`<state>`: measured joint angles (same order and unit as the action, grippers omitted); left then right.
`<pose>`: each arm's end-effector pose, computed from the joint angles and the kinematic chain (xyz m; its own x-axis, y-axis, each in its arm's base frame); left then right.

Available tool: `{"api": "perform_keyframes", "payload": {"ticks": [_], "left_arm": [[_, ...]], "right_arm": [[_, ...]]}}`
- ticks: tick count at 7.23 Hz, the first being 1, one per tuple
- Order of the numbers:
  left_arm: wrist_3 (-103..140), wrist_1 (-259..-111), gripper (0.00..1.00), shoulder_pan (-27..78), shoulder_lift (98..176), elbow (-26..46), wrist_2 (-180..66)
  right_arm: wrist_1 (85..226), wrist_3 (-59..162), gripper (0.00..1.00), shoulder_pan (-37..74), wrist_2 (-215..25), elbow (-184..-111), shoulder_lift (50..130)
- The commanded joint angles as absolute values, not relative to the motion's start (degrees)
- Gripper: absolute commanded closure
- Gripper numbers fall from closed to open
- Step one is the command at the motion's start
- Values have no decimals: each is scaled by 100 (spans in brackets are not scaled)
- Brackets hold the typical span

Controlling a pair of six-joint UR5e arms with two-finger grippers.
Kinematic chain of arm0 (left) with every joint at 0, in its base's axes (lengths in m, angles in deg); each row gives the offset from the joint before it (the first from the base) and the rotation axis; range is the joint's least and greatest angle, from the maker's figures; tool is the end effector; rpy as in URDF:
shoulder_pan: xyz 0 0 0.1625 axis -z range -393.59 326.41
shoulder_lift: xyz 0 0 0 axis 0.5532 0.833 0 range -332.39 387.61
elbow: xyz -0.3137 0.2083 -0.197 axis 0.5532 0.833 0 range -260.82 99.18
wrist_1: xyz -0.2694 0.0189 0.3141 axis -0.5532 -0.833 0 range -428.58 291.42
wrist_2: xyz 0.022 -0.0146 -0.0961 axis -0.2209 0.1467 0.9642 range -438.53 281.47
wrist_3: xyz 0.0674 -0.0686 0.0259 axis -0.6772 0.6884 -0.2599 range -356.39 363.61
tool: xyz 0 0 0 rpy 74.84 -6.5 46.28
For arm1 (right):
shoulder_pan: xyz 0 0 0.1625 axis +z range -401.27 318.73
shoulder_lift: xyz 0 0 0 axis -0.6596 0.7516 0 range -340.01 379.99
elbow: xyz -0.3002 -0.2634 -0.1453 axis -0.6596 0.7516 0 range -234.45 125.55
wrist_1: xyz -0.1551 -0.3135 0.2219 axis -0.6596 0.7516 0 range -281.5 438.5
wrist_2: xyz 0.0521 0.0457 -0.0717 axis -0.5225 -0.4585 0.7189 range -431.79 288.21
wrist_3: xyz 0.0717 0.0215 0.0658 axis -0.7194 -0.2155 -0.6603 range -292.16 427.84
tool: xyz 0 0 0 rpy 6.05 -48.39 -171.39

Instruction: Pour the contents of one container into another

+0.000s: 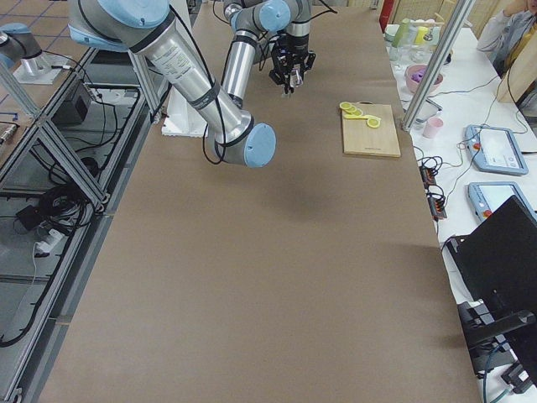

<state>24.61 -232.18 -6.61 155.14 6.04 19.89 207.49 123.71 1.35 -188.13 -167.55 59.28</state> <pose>0.5213 -0.3987 0.1528 0.2045 0.9321 -0.2988 0.3733 0.2080 0.9041 -0.3600 -0.4523 0.0714 -0.2641 -0.9264 -0.2683 0.6869 -0.3760 0.6219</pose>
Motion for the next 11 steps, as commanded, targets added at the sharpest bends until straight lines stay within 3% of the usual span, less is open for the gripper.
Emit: {"api": "perform_keyframes", "payload": {"ticks": [1,11], "left_arm": [[2470,-23215,100,-661,15514,602,1982],[2470,-23215,100,-669,15532,567,1982]], "right_arm": [[20919,12444,100,92,-18701,-16748,5857],[21279,12453,100,-101,-18306,-16493,5515]]}}
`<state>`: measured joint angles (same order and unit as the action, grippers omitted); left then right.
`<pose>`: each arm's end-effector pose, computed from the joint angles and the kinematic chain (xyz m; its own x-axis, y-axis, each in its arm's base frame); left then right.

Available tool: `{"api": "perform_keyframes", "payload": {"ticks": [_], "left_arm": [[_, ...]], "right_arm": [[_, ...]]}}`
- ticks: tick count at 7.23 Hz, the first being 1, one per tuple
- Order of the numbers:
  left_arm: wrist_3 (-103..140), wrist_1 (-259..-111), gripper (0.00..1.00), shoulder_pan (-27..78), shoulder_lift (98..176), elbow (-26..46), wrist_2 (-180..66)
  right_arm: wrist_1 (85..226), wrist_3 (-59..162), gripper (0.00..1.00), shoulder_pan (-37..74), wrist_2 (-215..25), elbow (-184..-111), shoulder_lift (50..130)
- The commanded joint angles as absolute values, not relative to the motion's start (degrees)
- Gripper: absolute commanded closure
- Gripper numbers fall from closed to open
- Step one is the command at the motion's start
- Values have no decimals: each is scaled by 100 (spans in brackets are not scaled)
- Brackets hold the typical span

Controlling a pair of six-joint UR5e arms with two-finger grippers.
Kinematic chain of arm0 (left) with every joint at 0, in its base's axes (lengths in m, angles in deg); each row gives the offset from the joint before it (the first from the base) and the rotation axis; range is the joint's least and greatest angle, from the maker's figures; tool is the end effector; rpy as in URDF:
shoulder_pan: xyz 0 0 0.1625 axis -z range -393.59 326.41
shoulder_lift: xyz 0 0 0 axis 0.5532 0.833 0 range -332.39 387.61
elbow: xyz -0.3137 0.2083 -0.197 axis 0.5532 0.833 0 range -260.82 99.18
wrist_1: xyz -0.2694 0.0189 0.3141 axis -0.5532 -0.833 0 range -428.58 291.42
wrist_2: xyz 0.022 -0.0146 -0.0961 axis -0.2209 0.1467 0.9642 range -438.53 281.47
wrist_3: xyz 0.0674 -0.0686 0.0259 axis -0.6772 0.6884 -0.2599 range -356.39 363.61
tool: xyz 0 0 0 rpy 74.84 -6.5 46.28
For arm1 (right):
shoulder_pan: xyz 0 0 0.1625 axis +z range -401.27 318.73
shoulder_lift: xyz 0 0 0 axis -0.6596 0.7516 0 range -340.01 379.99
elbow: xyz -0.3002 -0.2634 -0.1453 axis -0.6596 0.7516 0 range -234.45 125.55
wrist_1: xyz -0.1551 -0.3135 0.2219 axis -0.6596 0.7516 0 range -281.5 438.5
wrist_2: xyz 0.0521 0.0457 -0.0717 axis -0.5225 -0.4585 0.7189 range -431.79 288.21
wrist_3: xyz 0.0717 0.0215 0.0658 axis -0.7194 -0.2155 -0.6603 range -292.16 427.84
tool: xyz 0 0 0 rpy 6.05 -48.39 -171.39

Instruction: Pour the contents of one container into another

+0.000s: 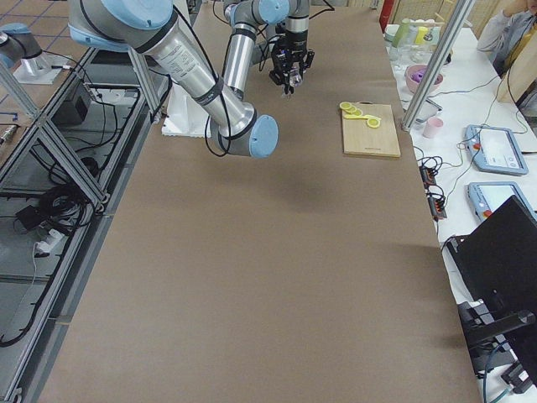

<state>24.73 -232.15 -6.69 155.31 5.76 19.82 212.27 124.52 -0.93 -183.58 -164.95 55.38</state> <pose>0.5234 -0.3988 0.1528 0.2041 0.9313 -0.3017 0.3718 0.2113 0.9039 -0.3802 -0.4492 0.0568 -0.2946 -0.9194 -0.2605 0.7369 -0.3921 0.5507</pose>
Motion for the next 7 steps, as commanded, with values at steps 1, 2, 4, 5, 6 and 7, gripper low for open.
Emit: {"api": "perform_keyframes", "payload": {"ticks": [1,2,4,5,6,7], "left_arm": [[2470,-23215,100,-669,15549,558,1982],[2479,-23215,100,-669,15558,549,1982],[2479,-23206,100,-669,15567,541,1982],[2479,-23206,100,-669,15567,540,1982],[2479,-23206,100,-669,15567,540,1982],[2479,-23206,100,-669,15567,540,1982]], "right_arm": [[21375,12453,100,-119,-18228,-16493,5480],[21420,12461,100,-119,-18192,-16493,5462],[21543,12523,100,-154,-18087,-16493,5401],[21587,12549,100,-180,-18034,-16493,5400],[21622,12602,100,-198,-17999,-16493,5400],[21675,12620,100,-224,-17955,-16493,5383]]}}
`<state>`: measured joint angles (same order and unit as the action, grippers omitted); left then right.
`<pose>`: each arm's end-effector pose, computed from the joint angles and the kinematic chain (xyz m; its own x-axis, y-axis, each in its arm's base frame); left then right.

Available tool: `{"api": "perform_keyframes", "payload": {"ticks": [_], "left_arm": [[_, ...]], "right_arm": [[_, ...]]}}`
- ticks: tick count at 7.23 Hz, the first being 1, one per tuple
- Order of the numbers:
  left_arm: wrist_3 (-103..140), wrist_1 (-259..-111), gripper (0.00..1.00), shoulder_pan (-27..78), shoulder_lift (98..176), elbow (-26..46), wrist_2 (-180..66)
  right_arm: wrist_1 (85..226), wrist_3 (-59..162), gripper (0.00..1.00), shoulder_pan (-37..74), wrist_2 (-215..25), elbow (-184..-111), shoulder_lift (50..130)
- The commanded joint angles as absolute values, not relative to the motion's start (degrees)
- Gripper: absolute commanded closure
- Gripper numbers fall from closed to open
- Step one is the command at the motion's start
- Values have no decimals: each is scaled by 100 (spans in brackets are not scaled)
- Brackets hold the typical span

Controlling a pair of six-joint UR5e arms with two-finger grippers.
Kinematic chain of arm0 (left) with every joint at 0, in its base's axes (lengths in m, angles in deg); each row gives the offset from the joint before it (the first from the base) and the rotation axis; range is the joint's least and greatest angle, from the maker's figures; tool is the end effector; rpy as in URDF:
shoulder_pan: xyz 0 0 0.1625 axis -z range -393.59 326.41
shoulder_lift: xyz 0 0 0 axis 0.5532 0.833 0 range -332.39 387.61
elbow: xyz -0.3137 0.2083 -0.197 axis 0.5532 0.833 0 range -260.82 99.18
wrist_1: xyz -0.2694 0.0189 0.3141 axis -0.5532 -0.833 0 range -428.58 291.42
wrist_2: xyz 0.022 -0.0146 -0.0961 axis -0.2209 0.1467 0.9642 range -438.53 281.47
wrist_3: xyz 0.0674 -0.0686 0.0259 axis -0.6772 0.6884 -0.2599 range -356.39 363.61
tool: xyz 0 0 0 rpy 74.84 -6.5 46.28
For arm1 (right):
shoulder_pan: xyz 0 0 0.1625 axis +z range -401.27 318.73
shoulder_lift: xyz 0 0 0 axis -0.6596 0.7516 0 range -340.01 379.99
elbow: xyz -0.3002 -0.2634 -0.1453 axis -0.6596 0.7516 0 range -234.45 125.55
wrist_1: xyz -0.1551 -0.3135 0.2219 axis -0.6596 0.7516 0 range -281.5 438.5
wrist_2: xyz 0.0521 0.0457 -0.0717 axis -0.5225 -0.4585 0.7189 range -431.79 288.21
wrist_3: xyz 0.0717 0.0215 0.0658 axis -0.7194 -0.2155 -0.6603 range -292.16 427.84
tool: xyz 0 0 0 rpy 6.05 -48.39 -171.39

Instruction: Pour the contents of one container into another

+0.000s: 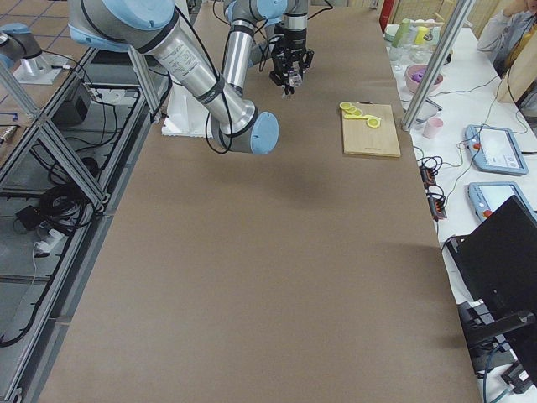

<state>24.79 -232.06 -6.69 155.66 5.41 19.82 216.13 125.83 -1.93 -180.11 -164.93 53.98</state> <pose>0.5254 -0.3998 0.1513 0.2041 0.9309 -0.3030 0.3708 0.2129 0.9040 -0.3816 -0.4447 0.0535 -0.3175 -0.9109 -0.2634 0.7698 -0.4098 0.4893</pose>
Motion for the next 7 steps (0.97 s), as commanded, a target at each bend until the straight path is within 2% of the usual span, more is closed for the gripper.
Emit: {"api": "perform_keyframes", "payload": {"ticks": [1,7], "left_arm": [[2479,-23206,100,-669,15567,514,1982],[2479,-23241,100,-669,15567,505,1991]], "right_arm": [[21736,12655,100,-242,-17885,-16493,5357],[21877,12743,100,-365,-17708,-16335,5190]]}}
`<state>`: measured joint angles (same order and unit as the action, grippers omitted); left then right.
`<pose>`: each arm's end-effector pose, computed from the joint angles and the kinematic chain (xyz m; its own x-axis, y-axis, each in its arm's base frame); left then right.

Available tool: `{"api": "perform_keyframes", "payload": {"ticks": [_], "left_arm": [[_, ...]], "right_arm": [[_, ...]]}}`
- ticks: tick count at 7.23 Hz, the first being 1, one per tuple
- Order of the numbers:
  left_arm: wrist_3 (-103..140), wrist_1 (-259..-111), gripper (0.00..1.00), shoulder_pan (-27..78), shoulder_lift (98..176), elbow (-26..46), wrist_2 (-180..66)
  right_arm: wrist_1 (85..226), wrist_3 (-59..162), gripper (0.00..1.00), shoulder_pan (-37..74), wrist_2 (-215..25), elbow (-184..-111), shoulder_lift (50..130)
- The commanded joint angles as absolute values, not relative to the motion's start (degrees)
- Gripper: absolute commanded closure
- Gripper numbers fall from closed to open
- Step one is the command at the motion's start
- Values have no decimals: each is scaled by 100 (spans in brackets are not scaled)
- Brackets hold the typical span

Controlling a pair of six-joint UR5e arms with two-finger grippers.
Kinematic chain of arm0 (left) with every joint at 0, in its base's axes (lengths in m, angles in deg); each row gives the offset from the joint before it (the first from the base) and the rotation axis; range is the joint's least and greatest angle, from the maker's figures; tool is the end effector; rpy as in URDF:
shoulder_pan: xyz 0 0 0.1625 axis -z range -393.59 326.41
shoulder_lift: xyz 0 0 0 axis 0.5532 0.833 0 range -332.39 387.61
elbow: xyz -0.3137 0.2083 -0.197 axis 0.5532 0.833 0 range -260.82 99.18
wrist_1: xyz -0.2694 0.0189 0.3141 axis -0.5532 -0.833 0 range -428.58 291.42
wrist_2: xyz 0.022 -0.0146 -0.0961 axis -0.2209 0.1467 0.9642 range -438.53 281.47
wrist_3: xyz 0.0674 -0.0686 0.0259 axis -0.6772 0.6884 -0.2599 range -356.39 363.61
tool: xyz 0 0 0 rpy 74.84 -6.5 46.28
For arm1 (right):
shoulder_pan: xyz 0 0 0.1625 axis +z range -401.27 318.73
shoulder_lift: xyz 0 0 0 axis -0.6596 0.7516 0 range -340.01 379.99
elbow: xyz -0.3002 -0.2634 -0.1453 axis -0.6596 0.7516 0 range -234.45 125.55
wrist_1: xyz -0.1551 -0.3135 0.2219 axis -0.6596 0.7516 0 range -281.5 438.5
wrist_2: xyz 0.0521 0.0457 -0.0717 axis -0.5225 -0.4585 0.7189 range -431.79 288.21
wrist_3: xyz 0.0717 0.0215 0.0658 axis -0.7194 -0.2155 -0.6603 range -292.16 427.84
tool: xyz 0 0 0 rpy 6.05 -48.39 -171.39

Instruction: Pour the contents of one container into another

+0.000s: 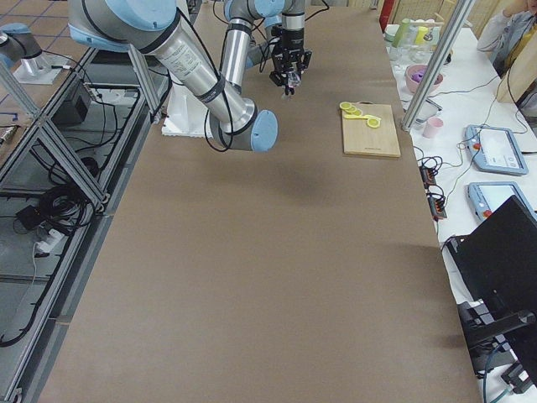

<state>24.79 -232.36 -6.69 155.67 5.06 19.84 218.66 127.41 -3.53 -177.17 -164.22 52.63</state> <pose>0.5267 -0.4005 0.1533 0.2040 0.9309 -0.3030 0.3701 0.2132 0.9042 -0.3914 -0.4381 0.0498 -0.3569 -0.8939 -0.2713 0.7838 -0.4446 0.4336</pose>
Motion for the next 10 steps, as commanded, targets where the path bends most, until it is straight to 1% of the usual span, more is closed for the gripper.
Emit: {"api": "perform_keyframes", "payload": {"ticks": [1,10], "left_arm": [[2479,-23250,100,-669,15567,505,1991],[2479,-23241,100,-678,15558,505,1982]], "right_arm": [[21877,12751,100,-365,-17708,-16221,5094],[21877,12963,100,-374,-17541,-15826,4882]]}}
